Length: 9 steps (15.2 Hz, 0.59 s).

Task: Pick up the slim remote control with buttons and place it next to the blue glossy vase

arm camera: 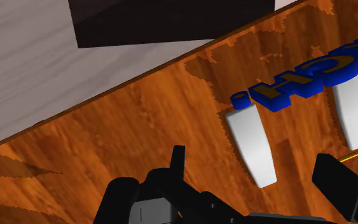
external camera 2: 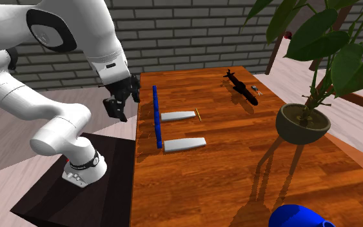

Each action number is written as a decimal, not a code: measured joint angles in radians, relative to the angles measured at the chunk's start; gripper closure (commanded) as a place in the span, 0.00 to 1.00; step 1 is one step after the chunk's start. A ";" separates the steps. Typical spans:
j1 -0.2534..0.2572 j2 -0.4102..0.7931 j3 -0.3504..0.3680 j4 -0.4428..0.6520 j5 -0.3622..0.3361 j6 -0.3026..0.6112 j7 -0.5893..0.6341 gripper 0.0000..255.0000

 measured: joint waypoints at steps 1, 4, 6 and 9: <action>0.000 0.000 0.000 0.000 0.000 0.000 0.000 0.00; 0.021 0.031 0.037 -0.018 0.016 0.047 0.013 0.00; 0.040 0.062 0.069 -0.029 0.029 0.087 0.025 0.00; 0.067 0.105 0.116 -0.050 0.044 0.149 0.038 0.00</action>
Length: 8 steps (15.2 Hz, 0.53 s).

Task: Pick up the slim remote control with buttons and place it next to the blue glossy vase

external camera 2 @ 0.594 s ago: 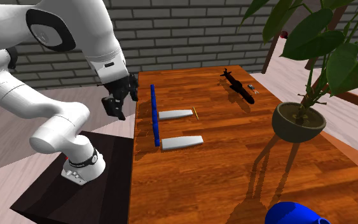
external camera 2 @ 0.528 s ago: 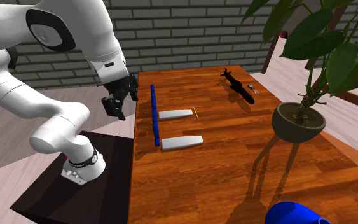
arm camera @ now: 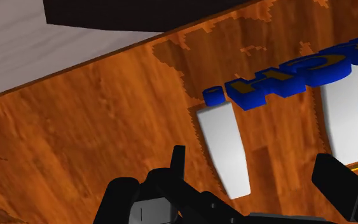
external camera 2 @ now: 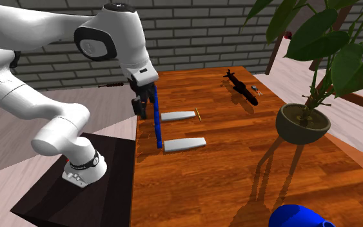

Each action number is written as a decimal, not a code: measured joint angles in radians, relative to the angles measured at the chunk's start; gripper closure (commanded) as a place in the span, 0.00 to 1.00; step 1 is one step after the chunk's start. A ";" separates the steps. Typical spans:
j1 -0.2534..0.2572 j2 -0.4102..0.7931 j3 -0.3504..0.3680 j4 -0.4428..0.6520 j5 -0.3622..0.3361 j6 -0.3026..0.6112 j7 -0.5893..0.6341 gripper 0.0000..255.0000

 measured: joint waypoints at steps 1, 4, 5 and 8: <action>0.007 0.024 0.013 0.003 0.003 0.020 0.002 0.00; 0.038 0.091 0.074 -0.004 0.020 0.093 0.031 0.00; 0.046 0.114 0.089 -0.008 0.022 0.117 0.035 0.00; 0.065 0.192 0.133 -0.001 0.023 0.185 0.047 0.00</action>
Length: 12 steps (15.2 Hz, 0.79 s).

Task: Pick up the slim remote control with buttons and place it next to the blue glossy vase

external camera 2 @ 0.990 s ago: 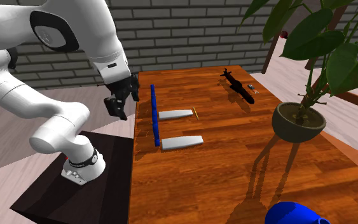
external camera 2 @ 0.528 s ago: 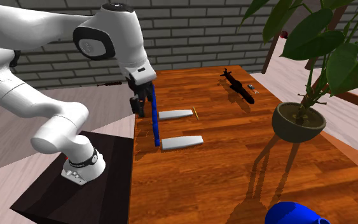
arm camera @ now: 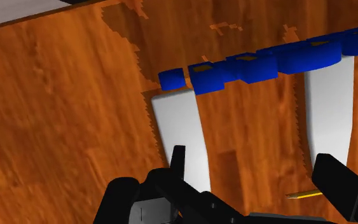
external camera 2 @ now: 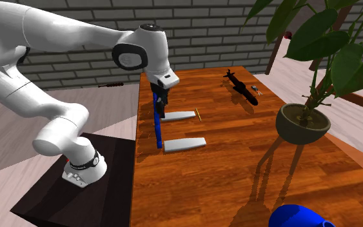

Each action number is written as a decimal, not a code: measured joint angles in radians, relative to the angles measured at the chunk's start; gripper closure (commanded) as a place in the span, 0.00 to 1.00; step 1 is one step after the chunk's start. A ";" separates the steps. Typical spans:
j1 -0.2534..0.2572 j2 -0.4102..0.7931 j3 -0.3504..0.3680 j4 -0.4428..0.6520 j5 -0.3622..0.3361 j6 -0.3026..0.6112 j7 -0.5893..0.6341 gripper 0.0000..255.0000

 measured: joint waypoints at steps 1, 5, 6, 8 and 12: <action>0.009 0.027 0.021 0.008 0.001 0.019 0.013 0.00; 0.035 0.129 0.085 0.015 -0.008 0.106 0.042 0.00; 0.041 0.160 0.101 0.030 -0.015 0.119 0.054 0.00; 0.053 0.216 0.134 0.049 -0.029 0.152 0.076 0.00; 0.074 0.358 0.196 0.113 -0.083 0.216 0.131 0.00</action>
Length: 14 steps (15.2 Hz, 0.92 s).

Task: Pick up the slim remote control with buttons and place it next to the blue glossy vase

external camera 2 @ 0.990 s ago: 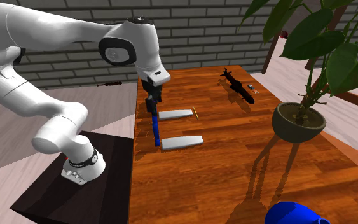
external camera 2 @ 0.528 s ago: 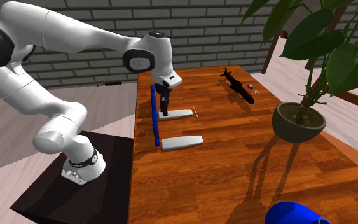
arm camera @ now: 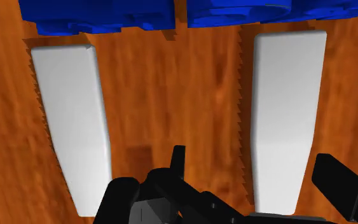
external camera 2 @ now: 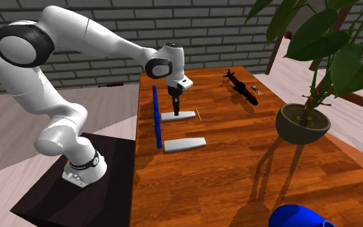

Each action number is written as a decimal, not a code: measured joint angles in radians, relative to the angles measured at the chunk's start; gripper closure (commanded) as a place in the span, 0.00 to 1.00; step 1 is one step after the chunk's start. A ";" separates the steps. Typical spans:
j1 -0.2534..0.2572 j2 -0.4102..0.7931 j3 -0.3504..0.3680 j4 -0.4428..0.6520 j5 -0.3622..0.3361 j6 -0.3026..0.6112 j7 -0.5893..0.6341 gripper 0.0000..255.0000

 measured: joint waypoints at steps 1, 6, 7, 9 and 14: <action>0.008 0.025 0.013 0.009 -0.012 0.012 0.014 0.00; 0.044 0.197 0.062 0.096 -0.111 0.064 0.092 0.00; 0.047 0.210 0.064 0.094 -0.120 0.076 0.098 0.00; 0.053 0.233 0.067 0.085 -0.134 0.104 0.111 0.00; 0.057 0.270 0.064 0.059 -0.159 0.163 0.128 0.00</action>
